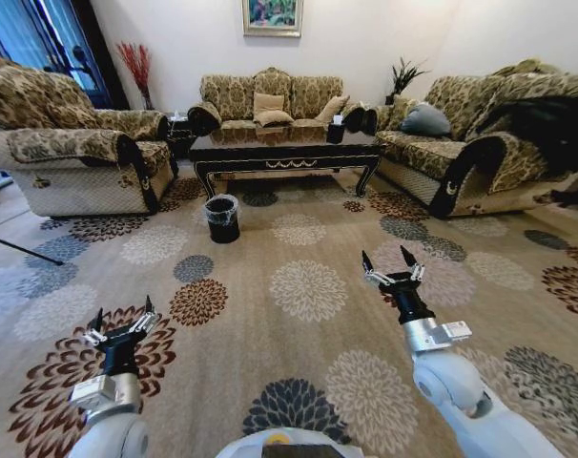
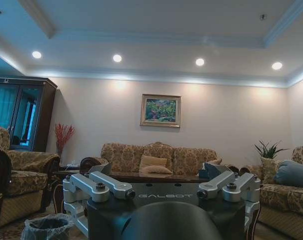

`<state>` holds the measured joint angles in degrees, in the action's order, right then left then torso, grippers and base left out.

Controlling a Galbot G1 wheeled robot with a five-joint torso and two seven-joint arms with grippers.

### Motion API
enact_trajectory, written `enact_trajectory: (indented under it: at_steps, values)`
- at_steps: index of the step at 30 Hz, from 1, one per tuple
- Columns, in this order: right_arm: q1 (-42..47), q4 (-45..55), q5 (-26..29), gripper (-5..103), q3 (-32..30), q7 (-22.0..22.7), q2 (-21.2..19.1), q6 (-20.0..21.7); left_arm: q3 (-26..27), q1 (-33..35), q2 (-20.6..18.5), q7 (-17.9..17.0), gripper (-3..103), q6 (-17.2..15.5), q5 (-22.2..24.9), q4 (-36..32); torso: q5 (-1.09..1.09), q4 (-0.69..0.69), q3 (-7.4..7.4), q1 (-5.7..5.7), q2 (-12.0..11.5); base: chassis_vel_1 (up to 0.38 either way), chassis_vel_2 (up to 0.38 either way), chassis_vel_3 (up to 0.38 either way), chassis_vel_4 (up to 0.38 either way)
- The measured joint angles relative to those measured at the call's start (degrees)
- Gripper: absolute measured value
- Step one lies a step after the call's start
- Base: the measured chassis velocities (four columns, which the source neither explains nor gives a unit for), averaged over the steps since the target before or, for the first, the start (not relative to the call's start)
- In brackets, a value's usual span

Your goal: Move to the front of the table and pick up the trash from the floor, then place it into the trash bin.

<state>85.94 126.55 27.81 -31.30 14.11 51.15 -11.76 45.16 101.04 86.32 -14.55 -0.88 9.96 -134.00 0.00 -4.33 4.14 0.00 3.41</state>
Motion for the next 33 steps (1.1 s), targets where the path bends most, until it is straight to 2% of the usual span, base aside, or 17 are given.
enact_trajectory:
  at_steps: [33]
  values:
    - [0.0,0.0,0.0,100,0.0,0.0,0.0,0.0,0.0,0.0,0.0,0.0,100,0.0,0.0,0.0,0.0,0.02,0.07,0.0,0.1,-0.017,-0.018,0.018,0.017]
